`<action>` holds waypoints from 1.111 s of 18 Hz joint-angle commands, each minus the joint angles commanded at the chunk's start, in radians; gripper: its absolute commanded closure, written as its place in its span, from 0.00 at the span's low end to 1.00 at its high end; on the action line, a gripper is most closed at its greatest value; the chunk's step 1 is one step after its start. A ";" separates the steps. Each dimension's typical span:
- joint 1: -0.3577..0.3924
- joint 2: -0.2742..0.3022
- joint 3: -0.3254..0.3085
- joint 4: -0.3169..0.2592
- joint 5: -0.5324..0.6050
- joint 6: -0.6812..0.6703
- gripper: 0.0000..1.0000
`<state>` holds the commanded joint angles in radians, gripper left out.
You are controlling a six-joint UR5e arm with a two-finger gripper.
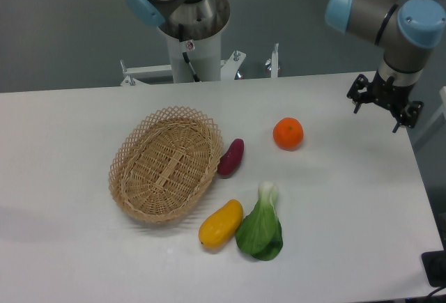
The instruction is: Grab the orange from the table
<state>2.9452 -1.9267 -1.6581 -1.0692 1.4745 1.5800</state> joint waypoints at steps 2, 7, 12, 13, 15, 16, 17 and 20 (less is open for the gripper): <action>0.006 0.014 -0.026 0.000 -0.039 -0.002 0.00; -0.001 0.029 -0.080 -0.002 -0.046 -0.002 0.00; -0.008 0.083 -0.186 0.003 -0.040 -0.003 0.00; -0.009 0.092 -0.204 0.005 -0.039 -0.005 0.00; -0.026 0.095 -0.216 0.005 -0.037 -0.006 0.00; -0.037 0.100 -0.227 0.005 -0.036 -0.006 0.00; -0.046 0.107 -0.245 0.008 -0.037 -0.014 0.00; -0.075 0.103 -0.252 0.006 -0.036 -0.046 0.00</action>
<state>2.8702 -1.8239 -1.9098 -1.0630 1.4389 1.5341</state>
